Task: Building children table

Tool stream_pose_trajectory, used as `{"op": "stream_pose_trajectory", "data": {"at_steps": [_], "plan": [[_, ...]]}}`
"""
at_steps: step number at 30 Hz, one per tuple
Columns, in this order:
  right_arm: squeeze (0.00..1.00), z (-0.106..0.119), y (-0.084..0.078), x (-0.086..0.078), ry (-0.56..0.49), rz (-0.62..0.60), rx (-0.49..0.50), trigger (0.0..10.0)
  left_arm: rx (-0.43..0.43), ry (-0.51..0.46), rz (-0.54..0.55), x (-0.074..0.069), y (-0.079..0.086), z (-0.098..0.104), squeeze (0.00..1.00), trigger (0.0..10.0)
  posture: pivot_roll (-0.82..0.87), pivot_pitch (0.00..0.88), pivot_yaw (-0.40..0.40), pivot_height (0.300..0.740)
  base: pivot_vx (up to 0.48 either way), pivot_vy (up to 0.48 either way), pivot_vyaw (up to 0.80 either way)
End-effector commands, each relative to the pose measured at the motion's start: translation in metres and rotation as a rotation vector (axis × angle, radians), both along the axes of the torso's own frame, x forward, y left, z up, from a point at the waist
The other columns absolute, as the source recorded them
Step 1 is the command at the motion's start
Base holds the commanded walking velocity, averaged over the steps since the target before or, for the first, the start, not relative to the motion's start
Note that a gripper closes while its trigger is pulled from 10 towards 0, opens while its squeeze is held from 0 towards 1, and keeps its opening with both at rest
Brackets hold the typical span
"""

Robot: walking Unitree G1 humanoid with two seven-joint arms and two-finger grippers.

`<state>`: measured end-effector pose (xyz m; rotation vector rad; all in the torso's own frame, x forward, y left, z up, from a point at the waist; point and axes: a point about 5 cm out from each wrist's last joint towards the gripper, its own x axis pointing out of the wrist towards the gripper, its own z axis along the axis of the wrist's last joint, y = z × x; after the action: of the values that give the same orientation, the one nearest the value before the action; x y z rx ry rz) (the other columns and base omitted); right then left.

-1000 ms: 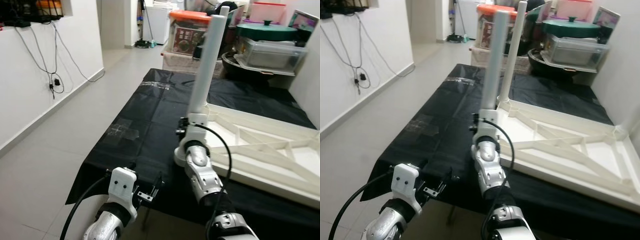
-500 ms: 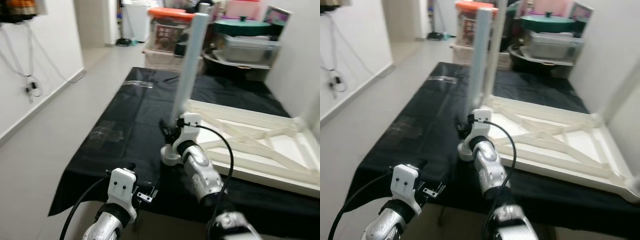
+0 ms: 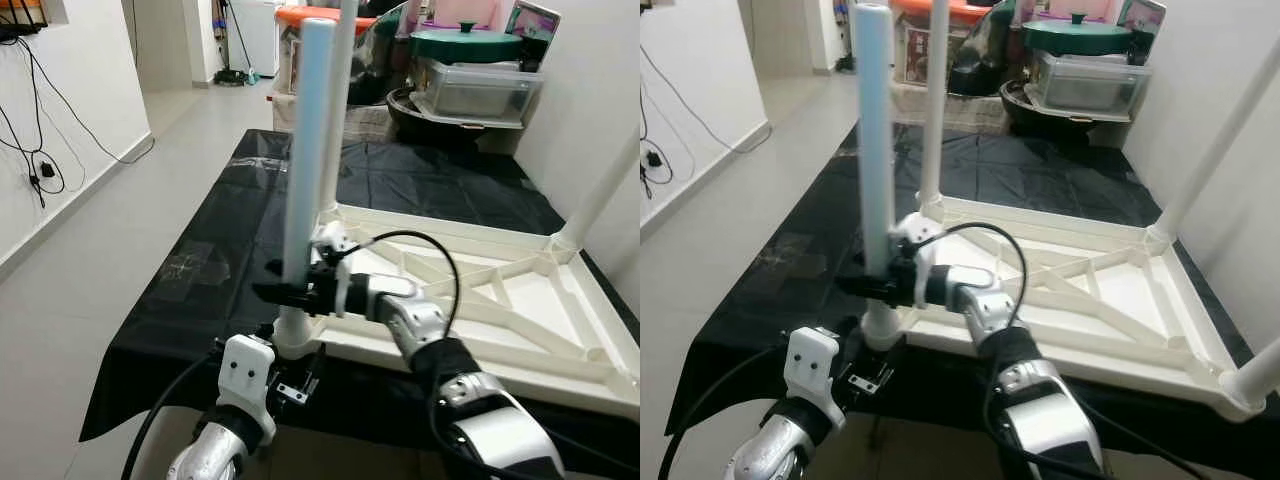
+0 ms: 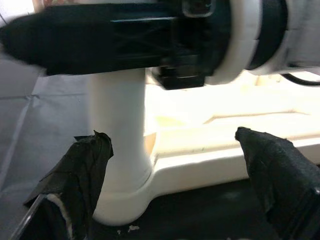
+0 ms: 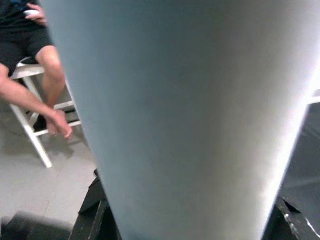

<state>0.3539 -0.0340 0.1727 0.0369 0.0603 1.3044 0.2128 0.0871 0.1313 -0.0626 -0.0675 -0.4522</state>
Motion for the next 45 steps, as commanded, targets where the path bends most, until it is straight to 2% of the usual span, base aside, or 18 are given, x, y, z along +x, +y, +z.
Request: {"op": "stream_pose_trajectory", "data": {"at_steps": [1,5,6,8,14,20,21,22,23,24,25,26,30,31,35,37,40,45], "plan": [[0.0,0.004,0.007,0.009,0.0,-0.145,0.002,0.0,0.009,0.01,0.009,-0.001,0.001,-0.002,0.0,10.0,0.17,0.0,-0.11,0.74,0.0,0.0,0.0],[0.0,0.005,-0.018,0.033,-0.008,-0.68,0.003,0.0,0.008,0.012,0.007,-0.002,0.001,-0.003,0.0,10.0,0.15,0.0,-0.097,0.74,0.0,0.0,0.0],[0.0,0.005,-0.018,0.033,-0.008,-0.68,0.003,0.0,0.008,0.012,0.007,-0.002,0.001,-0.003,0.0,10.0,0.15,0.0,-0.097,0.74,0.0,0.0,0.0],[0.0,-0.001,-0.049,0.039,-0.007,-1.042,-0.006,0.0,0.006,0.013,0.0,-0.001,0.0,-0.003,0.0,10.0,0.14,0.0,-0.093,0.74,0.0,0.0,0.0],[0.0,-0.008,-0.085,0.031,-0.015,-1.413,-0.009,0.0,0.003,0.012,-0.004,0.0,-0.002,-0.003,0.0,10.0,0.14,0.0,-0.092,0.74,0.0,0.0,0.0],[0.0,-0.015,-0.084,0.012,-0.013,-1.551,0.004,0.0,0.005,0.013,-0.006,0.0,-0.001,-0.004,0.0,10.0,0.14,0.0,-0.088,0.74,0.0,0.0,0.0],[0.0,-0.015,-0.084,0.012,-0.013,-1.551,0.004,0.0,0.005,0.013,-0.006,0.0,-0.001,-0.004,0.0,10.0,0.14,0.0,-0.088,0.74,0.0,0.0,0.0],[0.0,-0.018,-0.071,0.01,0.003,-1.512,0.008,3.4,0.005,0.015,-0.006,0.0,-0.001,-0.004,0.0,10.0,0.14,0.0,-0.091,0.74,0.0,0.0,0.0],[0.0,-0.018,-0.071,0.01,0.003,-1.512,0.008,3.4,0.005,0.015,-0.006,0.0,-0.001,-0.004,0.0,10.0,0.14,0.0,-0.091,0.74,0.0,0.0,0.0],[0.0,-0.019,-0.059,0.007,-0.01,-1.483,0.013,10.0,0.005,0.018,-0.006,-0.001,-0.001,-0.004,0.0,10.0,0.14,0.0,-0.095,0.74,0.0,0.0,0.0],[0.0,-0.019,-0.059,0.007,-0.01,-1.483,0.013,10.0,0.005,0.018,-0.006,-0.001,-0.001,-0.004,0.0,10.0,0.14,0.0,-0.095,0.74,0.0,0.0,0.0],[1.0,-0.02,-0.05,0.006,-0.014,-1.433,0.033,10.0,0.005,0.019,-0.006,-0.001,-0.002,-0.005,0.0,10.0,0.14,0.0,-0.095,0.74,0.0,0.0,0.0],[1.0,-0.018,-0.043,0.007,-0.032,-1.367,0.066,10.0,0.005,0.02,-0.003,-0.001,-0.001,-0.005,0.0,10.0,0.15,0.0,-0.096,0.74,0.0,0.0,0.0],[0.0,-0.014,-0.041,0.009,-0.052,-1.297,0.109,10.0,0.005,0.019,0.001,-0.001,0.0,-0.004,0.0,10.0,0.15,0.0,-0.096,0.74,0.0,0.0,0.0],[0.0,-0.001,-0.045,0.02,-0.002,-0.898,0.197,10.0,0.003,0.014,0.003,0.0,0.0,-0.002,0.0,10.0,0.14,0.0,-0.093,0.74,0.0,0.0,0.0],[0.0,-0.001,-0.045,0.02,-0.002,-0.898,0.197,10.0,0.003,0.014,0.003,0.0,0.0,-0.002,0.0,10.0,0.14,0.0,-0.093,0.74,0.0,0.0,0.0],[0.0,0.005,-0.048,0.016,0.039,-0.406,0.114,10.0,-0.003,0.011,-0.004,0.001,-0.002,-0.001,0.0,10.0,0.14,0.0,-0.093,0.74,0.0,0.0,0.0],[0.0,0.01,-0.04,0.011,0.023,-0.163,0.04,10.0,-0.003,0.007,-0.001,0.001,-0.002,0.0,0.0,10.0,0.15,0.0,-0.102,0.74,0.0,0.0,0.0]]}}
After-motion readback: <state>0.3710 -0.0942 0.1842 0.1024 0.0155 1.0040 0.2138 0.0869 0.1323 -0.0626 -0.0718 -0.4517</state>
